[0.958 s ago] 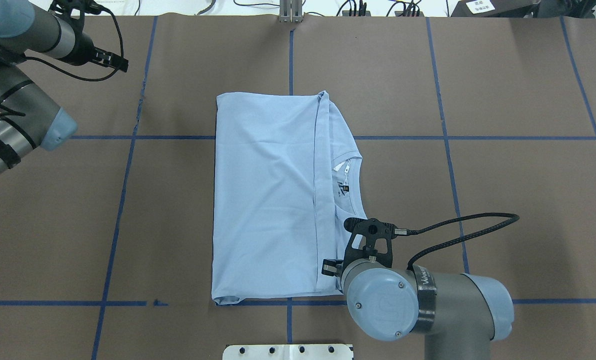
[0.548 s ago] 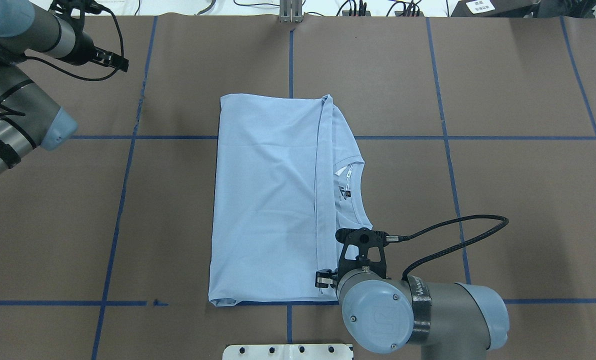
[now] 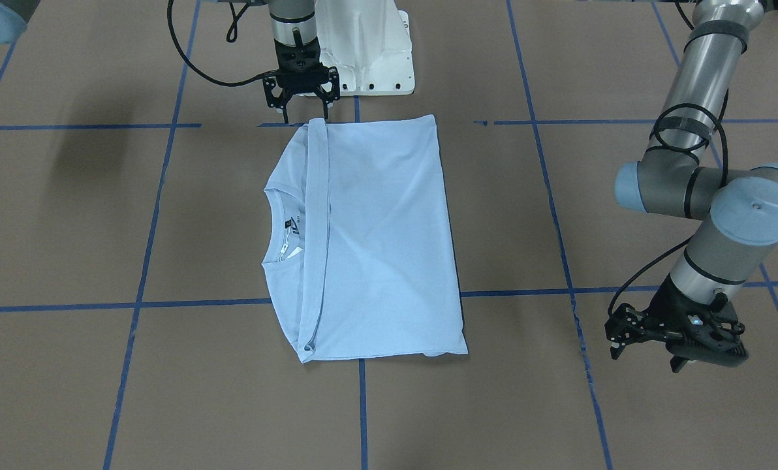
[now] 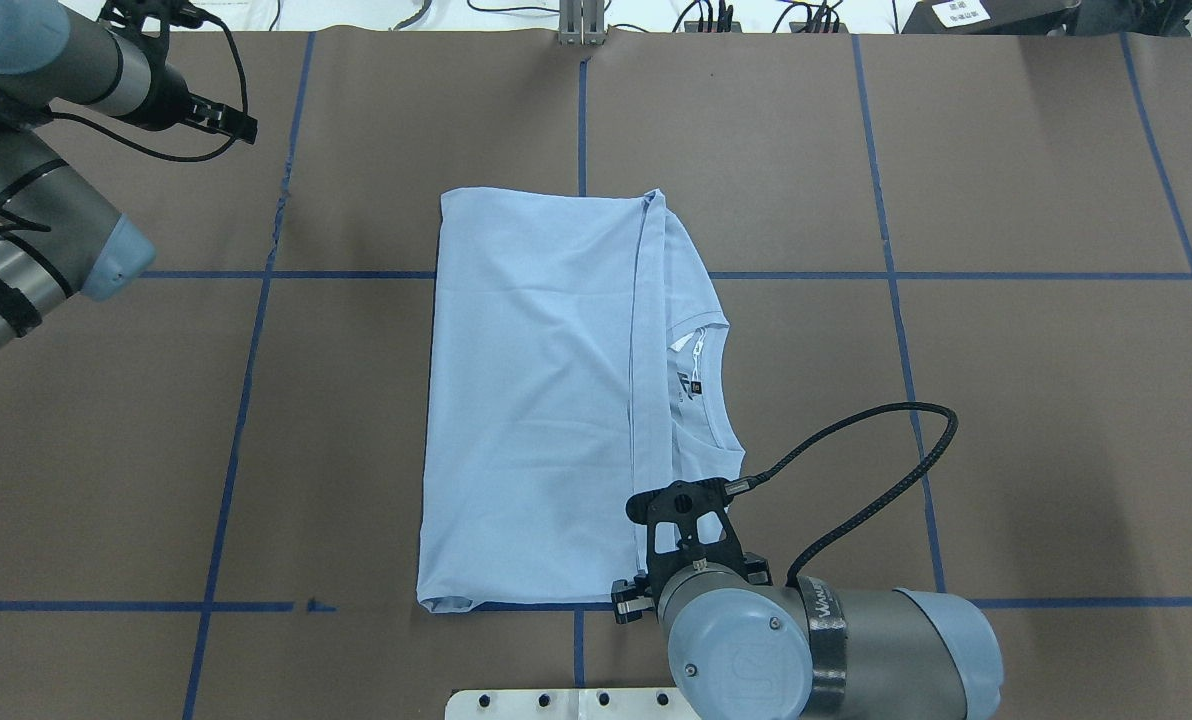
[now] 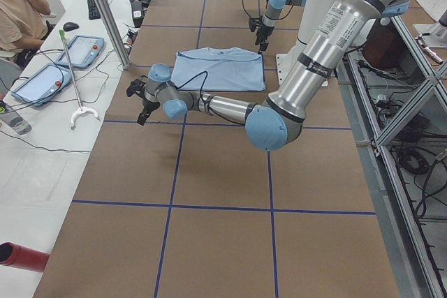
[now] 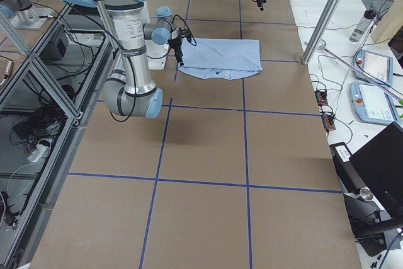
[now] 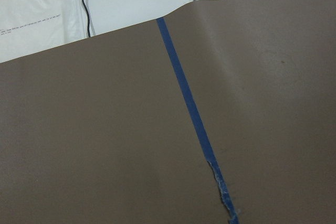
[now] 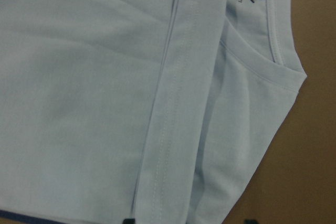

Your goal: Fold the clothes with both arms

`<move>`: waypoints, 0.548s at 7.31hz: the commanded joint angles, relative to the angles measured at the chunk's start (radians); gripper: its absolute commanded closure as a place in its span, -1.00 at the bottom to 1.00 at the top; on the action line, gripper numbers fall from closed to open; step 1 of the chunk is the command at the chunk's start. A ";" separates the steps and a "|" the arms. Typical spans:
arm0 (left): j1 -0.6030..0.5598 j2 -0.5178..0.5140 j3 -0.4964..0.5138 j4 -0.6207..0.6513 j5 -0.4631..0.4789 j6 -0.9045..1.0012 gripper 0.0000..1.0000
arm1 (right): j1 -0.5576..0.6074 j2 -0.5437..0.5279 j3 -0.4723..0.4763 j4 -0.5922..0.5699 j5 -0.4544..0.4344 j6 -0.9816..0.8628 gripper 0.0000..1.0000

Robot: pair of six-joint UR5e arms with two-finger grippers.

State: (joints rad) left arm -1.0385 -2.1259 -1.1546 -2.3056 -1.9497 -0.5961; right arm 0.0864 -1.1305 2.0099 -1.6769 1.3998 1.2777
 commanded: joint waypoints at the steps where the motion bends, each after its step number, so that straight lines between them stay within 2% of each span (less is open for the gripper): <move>1: 0.000 0.000 -0.001 0.000 0.000 -0.001 -1.00 | -0.013 0.003 -0.017 0.000 -0.005 -0.130 -0.19; 2: 0.000 0.000 -0.001 0.000 0.000 -0.001 -1.00 | -0.013 0.003 -0.029 0.000 -0.005 -0.159 -0.11; 4: 0.000 0.000 -0.007 0.000 0.000 -0.001 -1.00 | -0.020 0.011 -0.034 0.000 -0.005 -0.161 -0.07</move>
State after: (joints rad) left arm -1.0385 -2.1261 -1.1570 -2.3056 -1.9497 -0.5967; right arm 0.0699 -1.1254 1.9807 -1.6766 1.3946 1.1238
